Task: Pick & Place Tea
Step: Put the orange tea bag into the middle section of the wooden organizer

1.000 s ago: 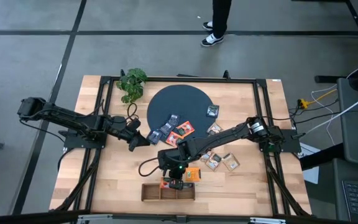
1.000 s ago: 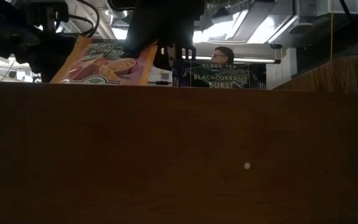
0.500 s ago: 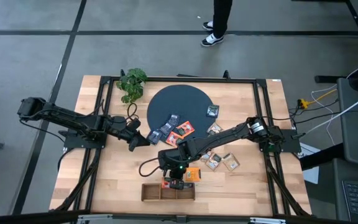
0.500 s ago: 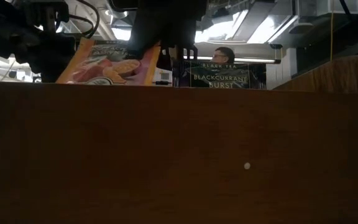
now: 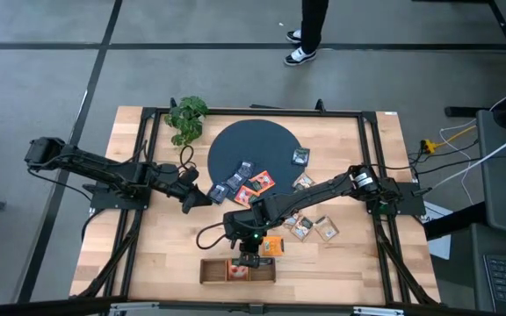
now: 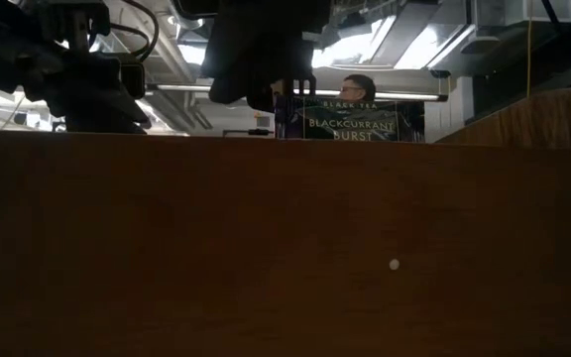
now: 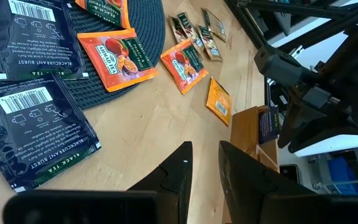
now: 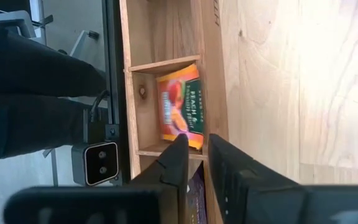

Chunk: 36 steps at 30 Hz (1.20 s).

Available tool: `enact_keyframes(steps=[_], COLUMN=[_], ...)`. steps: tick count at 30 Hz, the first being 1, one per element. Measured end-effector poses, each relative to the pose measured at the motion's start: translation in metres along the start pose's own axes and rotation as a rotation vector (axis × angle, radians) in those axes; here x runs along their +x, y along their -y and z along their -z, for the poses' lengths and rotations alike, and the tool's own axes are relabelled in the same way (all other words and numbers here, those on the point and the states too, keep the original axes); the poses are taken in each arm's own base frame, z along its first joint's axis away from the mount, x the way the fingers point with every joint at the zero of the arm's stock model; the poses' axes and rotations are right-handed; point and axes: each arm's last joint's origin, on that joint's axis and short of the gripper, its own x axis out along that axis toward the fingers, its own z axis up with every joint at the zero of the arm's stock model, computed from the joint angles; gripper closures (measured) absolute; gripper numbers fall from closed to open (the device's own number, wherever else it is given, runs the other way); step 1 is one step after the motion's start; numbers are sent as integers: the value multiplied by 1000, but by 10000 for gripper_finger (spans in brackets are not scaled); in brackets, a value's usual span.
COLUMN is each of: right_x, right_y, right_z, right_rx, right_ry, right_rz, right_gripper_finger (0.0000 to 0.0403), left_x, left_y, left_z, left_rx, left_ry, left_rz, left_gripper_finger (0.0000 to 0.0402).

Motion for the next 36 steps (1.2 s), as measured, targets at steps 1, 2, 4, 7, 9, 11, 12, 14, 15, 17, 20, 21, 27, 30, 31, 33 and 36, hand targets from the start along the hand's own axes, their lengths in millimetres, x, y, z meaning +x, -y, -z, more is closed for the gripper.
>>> enact_keyframes(steps=[1,2,4,7,9,11,12,14,15,17,20,21,27,30,31,33,36], right_x=[0,0,0,0,-2,-8,-13,-22,-28,-39,-58,-63,-71,-69,-68,-65,-59], right_y=[0,0,0,-1,-2,-5,-8,-16,-20,-26,-31,-30,-17,-6,-2,7,22], right_z=[0,0,0,-1,-2,-6,-6,-5,-4,1,9,12,39,59,65,77,97], right_rx=[1,1,5,27,25,13,4,-43,-65,-80,-85,-76,-2,88,126,218,364], right_ry=[0,0,0,9,19,50,62,93,108,115,133,141,188,240,263,306,335], right_rz=[0,0,0,-5,-5,4,10,15,23,59,150,180,184,126,102,56,21], right_gripper_finger=[335,335,334,334,334,334,334,334,334,334,334,334,334,334,334,334,334], left_x=[0,0,0,0,0,0,0,0,0,0,0,0,12,28,34,47,66], left_y=[0,0,0,0,0,0,0,1,1,3,11,15,40,50,52,54,58], left_z=[0,0,0,0,0,0,0,0,0,-1,-3,-4,-19,-25,-27,-29,-33], left_rx=[0,0,0,0,0,0,0,-6,-14,-23,9,28,144,194,208,226,236], left_ry=[0,0,0,-1,-7,-9,-8,-3,-2,6,45,61,102,63,47,18,-9], left_rz=[0,0,0,1,6,7,8,14,16,33,77,79,59,35,24,3,-24], left_gripper_finger=[327,327,327,327,327,327,327,327,327,327,327,327,327,327,327,327,327])
